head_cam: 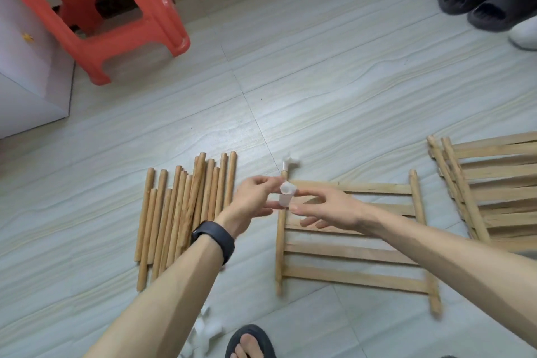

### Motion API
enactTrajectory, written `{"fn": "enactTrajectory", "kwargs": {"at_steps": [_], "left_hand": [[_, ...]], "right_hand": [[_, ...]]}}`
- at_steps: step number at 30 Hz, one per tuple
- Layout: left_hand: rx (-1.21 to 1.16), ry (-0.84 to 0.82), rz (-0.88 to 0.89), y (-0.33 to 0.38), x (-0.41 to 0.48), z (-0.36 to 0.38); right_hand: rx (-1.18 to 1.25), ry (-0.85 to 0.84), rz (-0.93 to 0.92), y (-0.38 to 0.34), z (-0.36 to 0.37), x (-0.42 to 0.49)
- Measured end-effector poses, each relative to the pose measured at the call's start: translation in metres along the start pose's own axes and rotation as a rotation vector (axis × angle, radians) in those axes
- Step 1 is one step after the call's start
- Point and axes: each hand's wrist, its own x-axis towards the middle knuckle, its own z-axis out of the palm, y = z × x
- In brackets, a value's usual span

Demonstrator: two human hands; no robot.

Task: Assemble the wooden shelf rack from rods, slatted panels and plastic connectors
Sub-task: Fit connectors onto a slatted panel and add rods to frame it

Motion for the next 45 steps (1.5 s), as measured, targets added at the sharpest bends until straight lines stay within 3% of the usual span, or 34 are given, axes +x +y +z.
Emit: {"fn": "enactTrajectory", "kwargs": {"at_steps": [6, 12, 14, 18, 21, 26, 36, 45], "left_hand": [[-0.093, -0.129, 0.016, 0.045, 0.027, 0.099], [-0.007, -0.163, -0.022, 0.025, 0.049, 0.163], [0.219, -0.119, 0.055, 0.004, 0.054, 0.175], [1.014, 0.014, 0.282, -0.041, 0.063, 0.172], [1.25, 0.022, 0.375, -0.065, 0.066, 0.163], [1.353, -0.046, 0.426, -0.082, 0.068, 0.149], [1.308, -0.085, 0.425, -0.092, 0.063, 0.134], [1.286, -0.079, 0.444, -0.097, 0.064, 0.134]], "right_hand": [[0.406, 0.459, -0.079, 0.022, -0.054, -0.024], [0.476, 0.69, 0.033, 0.08, -0.101, -0.027], [0.45, 0.722, 0.065, 0.1, -0.115, -0.029], [0.494, 0.784, 0.16, 0.133, -0.136, -0.031], [0.715, 0.772, 0.229, 0.141, -0.145, -0.033], [0.968, 0.643, 0.248, 0.138, -0.156, -0.039], [0.434, 0.736, 0.178, 0.119, -0.167, -0.026], [0.594, 0.818, 0.124, 0.113, -0.18, -0.009]]}}
